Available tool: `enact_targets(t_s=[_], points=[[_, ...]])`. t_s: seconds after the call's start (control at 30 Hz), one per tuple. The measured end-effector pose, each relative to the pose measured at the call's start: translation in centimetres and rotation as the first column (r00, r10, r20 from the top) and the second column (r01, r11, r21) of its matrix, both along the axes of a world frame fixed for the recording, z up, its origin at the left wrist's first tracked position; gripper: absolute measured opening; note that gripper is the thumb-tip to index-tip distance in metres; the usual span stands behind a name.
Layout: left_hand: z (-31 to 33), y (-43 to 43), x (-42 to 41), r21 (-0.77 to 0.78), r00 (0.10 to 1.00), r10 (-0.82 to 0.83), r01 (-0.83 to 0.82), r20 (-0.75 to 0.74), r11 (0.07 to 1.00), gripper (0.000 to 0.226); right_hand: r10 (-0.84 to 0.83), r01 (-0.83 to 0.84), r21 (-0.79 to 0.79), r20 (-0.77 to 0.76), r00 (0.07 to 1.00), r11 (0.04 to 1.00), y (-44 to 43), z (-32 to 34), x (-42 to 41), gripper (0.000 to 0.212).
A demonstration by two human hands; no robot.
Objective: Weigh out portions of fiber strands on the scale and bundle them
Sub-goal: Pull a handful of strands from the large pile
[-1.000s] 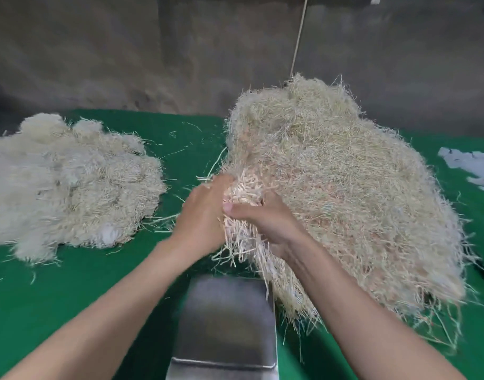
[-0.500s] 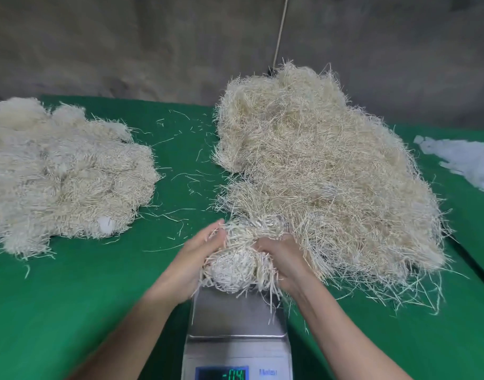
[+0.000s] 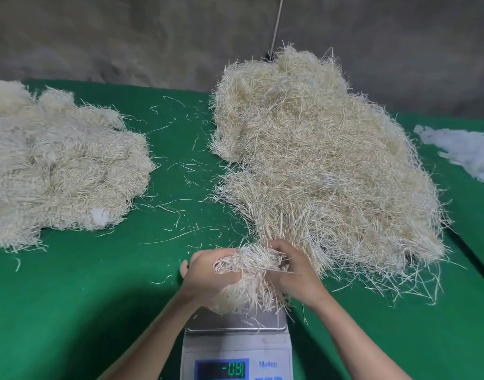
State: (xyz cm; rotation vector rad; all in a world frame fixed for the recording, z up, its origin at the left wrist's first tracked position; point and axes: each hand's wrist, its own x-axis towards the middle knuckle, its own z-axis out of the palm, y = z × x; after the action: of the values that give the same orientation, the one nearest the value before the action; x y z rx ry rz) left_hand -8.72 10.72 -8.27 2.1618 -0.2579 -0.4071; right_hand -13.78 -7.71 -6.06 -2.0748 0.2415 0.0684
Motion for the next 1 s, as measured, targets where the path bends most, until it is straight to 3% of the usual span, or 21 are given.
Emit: enact_targets(t_s=[0.13, 0.27, 0.4, 0.5, 0.6, 0.77, 0.9, 1.0], points=[[1.4, 2.0, -0.3, -0.061, 0.998, 0.008, -0.012, -0.061, 0.998, 0.067, -0.056, 0.057, 0.031, -0.022, 0.998, 0.998, -0.5, -0.3, -0.2, 0.048], [2.0, 3.0, -1.5, -0.074, 0.972, 0.103, -0.089, 0.209, 0.993, 0.038, -0.081, 0.082, 0.081, -0.008, 0.997, 0.993, -0.6, -0.8, -0.3, 0.047], [0.4, 2.2, -2.5, 0.028, 0.943, 0.028, -0.039, 0.331, 0.999, 0.050, -0.127, 0.124, 0.072, 0.039, 0.991, 0.990, 0.2, -1.6, -0.4, 0.048], [-1.0, 1.6, -2.3, 0.099, 0.919, 0.054, -0.101, 0.391, 0.990, 0.034, -0.102, 0.101, 0.040, 0.022, 0.995, 0.994, 0.6, -2.4, -0.7, 0.040], [-1.2, 1.2, -2.0, 0.121, 0.905, 0.058, -0.119, 0.422, 0.985, 0.027, -0.063, 0.063, 0.017, -0.045, 0.997, 0.998, 0.4, -2.9, -1.0, 0.044], [0.3, 1.8, -2.1, 0.131, 0.913, 0.081, -0.144, 0.401, 0.981, 0.062, -0.030, 0.030, -0.011, -0.042, 0.999, 1.000, -0.8, -2.2, -1.1, 0.053], [1.7, 3.0, -2.4, 0.122, 0.915, 0.096, -0.155, 0.391, 0.980, 0.060, 0.027, -0.030, -0.058, -0.054, 0.998, 0.998, -2.0, -1.0, -1.7, 0.067], [2.6, 3.6, -2.7, 0.061, 0.905, 0.127, -0.166, 0.406, 0.984, 0.047, 0.066, -0.066, 0.001, -0.052, 0.996, 0.998, -2.9, 0.2, -2.3, 0.079]])
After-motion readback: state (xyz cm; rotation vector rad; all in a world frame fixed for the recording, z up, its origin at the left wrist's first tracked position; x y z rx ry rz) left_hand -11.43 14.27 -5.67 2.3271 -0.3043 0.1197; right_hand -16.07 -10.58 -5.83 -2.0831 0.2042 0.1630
